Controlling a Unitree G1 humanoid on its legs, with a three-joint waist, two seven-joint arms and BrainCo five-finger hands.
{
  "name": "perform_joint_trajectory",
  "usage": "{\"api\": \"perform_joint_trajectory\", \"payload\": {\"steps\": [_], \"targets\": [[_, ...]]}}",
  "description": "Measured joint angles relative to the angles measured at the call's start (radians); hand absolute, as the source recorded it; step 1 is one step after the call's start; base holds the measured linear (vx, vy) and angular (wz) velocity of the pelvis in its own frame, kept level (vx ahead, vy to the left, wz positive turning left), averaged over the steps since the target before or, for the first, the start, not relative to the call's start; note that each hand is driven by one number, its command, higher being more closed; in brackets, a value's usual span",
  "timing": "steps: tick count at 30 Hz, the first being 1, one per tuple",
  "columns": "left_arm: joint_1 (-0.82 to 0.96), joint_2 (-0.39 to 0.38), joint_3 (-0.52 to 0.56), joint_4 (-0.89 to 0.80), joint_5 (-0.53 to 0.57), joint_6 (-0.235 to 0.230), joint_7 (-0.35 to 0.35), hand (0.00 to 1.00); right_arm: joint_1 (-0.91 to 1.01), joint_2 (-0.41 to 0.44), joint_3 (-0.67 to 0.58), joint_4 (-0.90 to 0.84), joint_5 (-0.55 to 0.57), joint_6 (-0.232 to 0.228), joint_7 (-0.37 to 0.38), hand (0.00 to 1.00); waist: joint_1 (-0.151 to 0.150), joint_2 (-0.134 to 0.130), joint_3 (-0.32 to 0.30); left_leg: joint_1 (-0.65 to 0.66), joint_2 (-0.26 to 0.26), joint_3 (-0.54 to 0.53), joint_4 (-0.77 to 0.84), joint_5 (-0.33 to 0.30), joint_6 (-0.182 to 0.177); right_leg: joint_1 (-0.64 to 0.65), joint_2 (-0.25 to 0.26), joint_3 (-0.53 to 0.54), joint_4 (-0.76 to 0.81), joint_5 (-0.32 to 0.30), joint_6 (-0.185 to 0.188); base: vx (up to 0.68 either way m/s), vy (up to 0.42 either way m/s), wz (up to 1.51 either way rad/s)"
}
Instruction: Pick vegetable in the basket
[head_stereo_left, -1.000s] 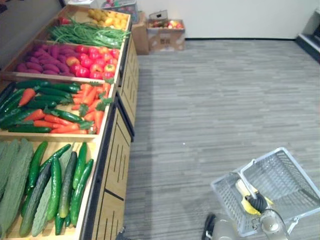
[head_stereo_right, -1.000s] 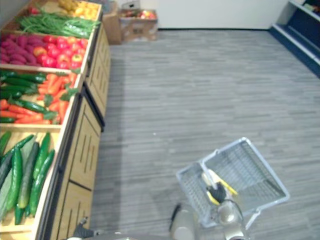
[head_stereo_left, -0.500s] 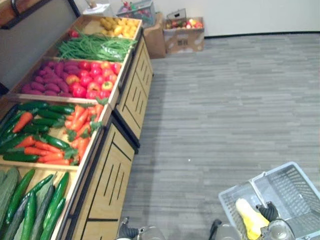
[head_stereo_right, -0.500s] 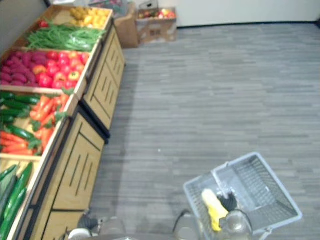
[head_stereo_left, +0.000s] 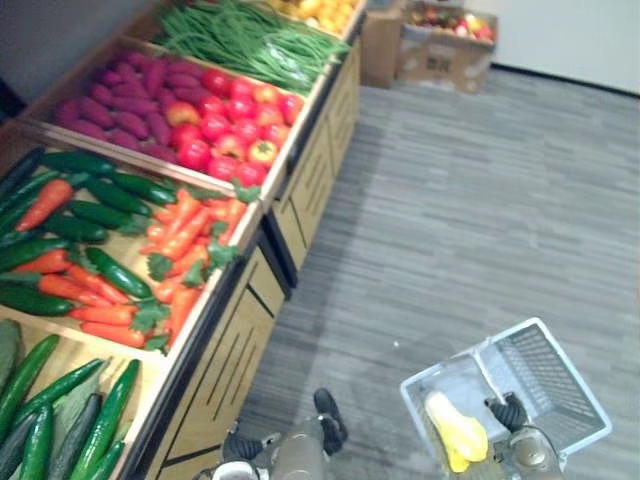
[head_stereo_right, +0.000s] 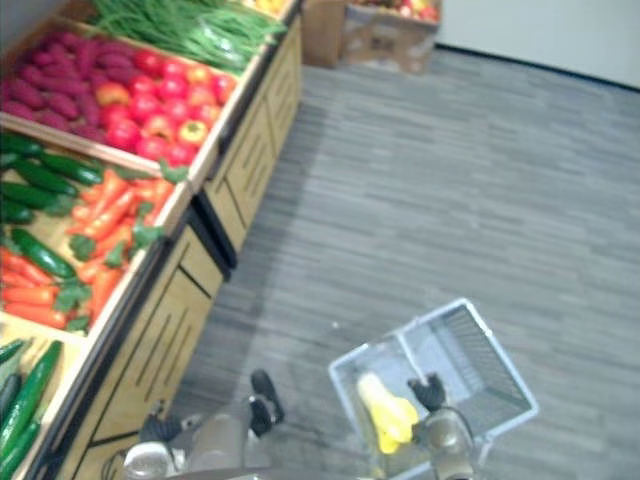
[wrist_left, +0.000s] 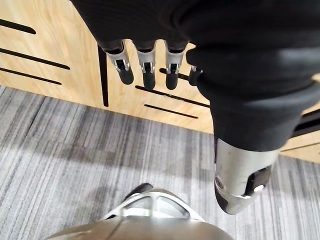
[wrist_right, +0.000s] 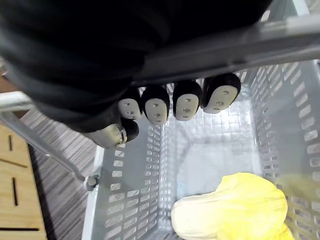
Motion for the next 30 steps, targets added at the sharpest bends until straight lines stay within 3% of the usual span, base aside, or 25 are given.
{"api": "perform_joint_trajectory", "payload": {"steps": [1,3,4,5,6,8,10,11,14,16,17,18,20,21,22,24,27,30], "targets": [[0.008,-0.007,0.009,0.001,0.0,0.007,0.002,0.0,-0.016,0.001,-0.001,0.01,0.0,-0.001,0.0,1.0,0.003,-0.003,-0.001,0.014,0.0,0.001,-0.018,-0.003,-0.003,-0.046,-0.019,0.017,0.097,0.004,0.008,0.2,0.121,-0.11],[0.032,-0.004,0.007,0.001,0.0,0.013,0.003,0.0,-0.027,0.003,0.001,0.018,-0.001,0.0,-0.001,1.0,0.004,-0.005,-0.008,0.073,-0.019,0.003,-0.075,-0.007,-0.01,-0.161,-0.083,0.076,0.381,0.065,0.089,0.19,0.155,0.03],[0.047,0.004,0.004,0.0,0.0,0.015,0.004,0.0,-0.024,0.008,0.009,0.018,-0.002,-0.011,0.0,1.0,0.001,-0.019,-0.009,0.119,-0.036,-0.01,-0.108,-0.014,-0.015,-0.243,-0.115,0.137,0.558,0.177,0.101,0.26,0.147,0.32],[0.051,0.01,-0.005,0.0,-0.001,0.021,0.004,0.0,-0.021,0.022,0.013,0.022,-0.004,-0.022,0.0,1.0,0.0,-0.027,-0.012,0.152,-0.039,-0.04,-0.121,-0.024,-0.019,-0.327,-0.115,0.205,0.743,0.199,0.11,0.28,0.118,0.46],[0.049,0.015,-0.006,-0.001,-0.001,0.024,0.004,0.0,-0.02,0.028,0.013,0.025,-0.005,-0.026,0.0,1.0,-0.002,-0.027,-0.012,0.165,-0.04,-0.06,-0.123,-0.029,-0.022,-0.364,-0.107,0.223,0.822,0.189,0.109,0.37,0.075,0.73],[0.048,0.02,-0.014,-0.003,-0.003,0.024,0.006,0.0,-0.02,0.04,0.01,0.037,0.001,-0.027,-0.001,1.0,-0.018,-0.025,-0.012,0.237,-0.046,-0.13,-0.14,-0.043,-0.023,-0.439,-0.087,0.205,0.928,0.063,0.091,0.39,0.019,0.93],[0.044,0.017,-0.018,-0.009,-0.014,0.02,0.007,0.0,-0.019,0.039,-0.01,0.048,0.001,-0.028,-0.002,1.0,-0.026,-0.026,-0.015,0.257,-0.058,-0.205,-0.141,-0.055,-0.026,-0.462,-0.09,0.149,0.851,-0.011,0.064,0.31,-0.084,1.22],[0.044,0.015,-0.024,-0.023,-0.022,0.015,0.008,0.0,-0.019,0.036,-0.03,0.061,0.002,-0.027,-0.003,1.0,-0.028,-0.026,-0.015,0.264,-0.064,-0.252,-0.14,-0.056,-0.028,-0.463,-0.089,0.124,0.731,-0.039,0.032,0.3,-0.134,1.35],[0.045,0.013,-0.034,-0.033,-0.023,0.006,0.007,0.0,-0.031,0.034,-0.074,0.112,0.002,-0.024,-0.005,1.0,-0.026,-0.018,-0.018,0.254,-0.062,-0.36,-0.138,-0.061,-0.053,-0.461,-0.06,0.163,0.396,-0.045,0.017,0.27,-0.19,1.24],[0.041,0.012,-0.034,-0.029,-0.023,0.002,-0.002,0.0,-0.046,0.033,-0.127,0.159,0.004,-0.018,-0.005,1.0,-0.025,-0.009,-0.021,0.231,-0.055,-0.481,-0.138,-0.055,-0.096,-0.455,-0.055,0.258,0.106,-0.031,0.022,0.28,-0.317,1.39],[0.039,0.012,-0.034,-0.023,-0.023,0.002,-0.002,0.0,-0.05,0.033,-0.139,0.166,0.006,-0.017,-0.006,1.0,-0.024,-0.008,-0.021,0.229,-0.049,-0.507,-0.138,-0.056,-0.111,-0.455,-0.057,0.27,0.071,-0.025,0.016,0.28,-0.403,1.38],[0.036,0.014,-0.032,-0.003,-0.023,0.001,-0.004,0.0,-0.051,0.033,-0.158,0.173,0.024,-0.015,-0.006,1.0,-0.024,0.004,-0.019,0.227,-0.032,-0.564,-0.138,-0.06,-0.148,-0.447,-0.055,0.29,0.023,0.0,0.019,0.24,-0.473,1.3],[0.038,0.03,-0.023,0.009,-0.024,-0.001,-0.004,0.0,-0.038,0.038,-0.181,0.177,0.031,-0.01,-0.005,1.0,-0.025,-0.019,-0.027,0.226,-0.025,-0.64,-0.145,-0.064,-0.208,-0.435,-0.061,0.327,0.013,0.059,0.017,0.19,-0.605,1.38],[0.01,0.024,0.01,0.064,-0.03,-0.003,-0.004,0.0,-0.037,0.024,-0.209,0.189,0.031,0.0,-0.005,1.0,-0.025,-0.013,-0.018,0.229,-0.001,-0.694,-0.168,-0.06,-0.248,-0.418,-0.052,0.28,0.044,0.086,0.036,0.18,-0.637,1.28],[0.014,-0.012,0.03,0.079,-0.059,0.0,-0.006,0.0,-0.043,-0.003,-0.232,0.193,0.031,0.009,-0.008,1.0,-0.028,0.03,-0.034,0.227,0.049,-0.659,-0.19,-0.01,-0.26,-0.405,-0.016,0.212,0.048,0.058,0.004,0.19,-0.586,1.15],[0.015,-0.055,0.084,0.093,-0.064,0.0,-0.005,0.0,-0.046,-0.042,-0.245,0.202,0.03,0.019,-0.007,1.0,-0.029,0.083,-0.034,0.231,0.118,-0.631,-0.237,0.055,-0.282,-0.369,0.049,0.132,0.049,0.035,-0.035,0.14,-0.336,0.89],[0.014,-0.059,0.171,0.1,-0.131,0.004,0.0,0.0,-0.048,-0.058,-0.254,0.244,0.024,0.038,-0.005,1.0,-0.029,0.08,-0.032,0.224,0.147,-0.615,-0.287,0.19,-0.277,-0.33,0.08,0.046,0.043,0.005,-0.077,0.07,-0.307,0.77],[0.015,-0.06,0.205,0.1,-0.192,0.007,0.011,0.0,-0.018,-0.061,-0.299,0.253,0.027,0.046,-0.006,1.0,-0.038,0.074,-0.032,0.206,0.127,-0.453,-0.296,0.276,-0.218,-0.291,0.064,-0.035,0.041,-0.021,-0.086,0.03,-0.138,0.8]]}}
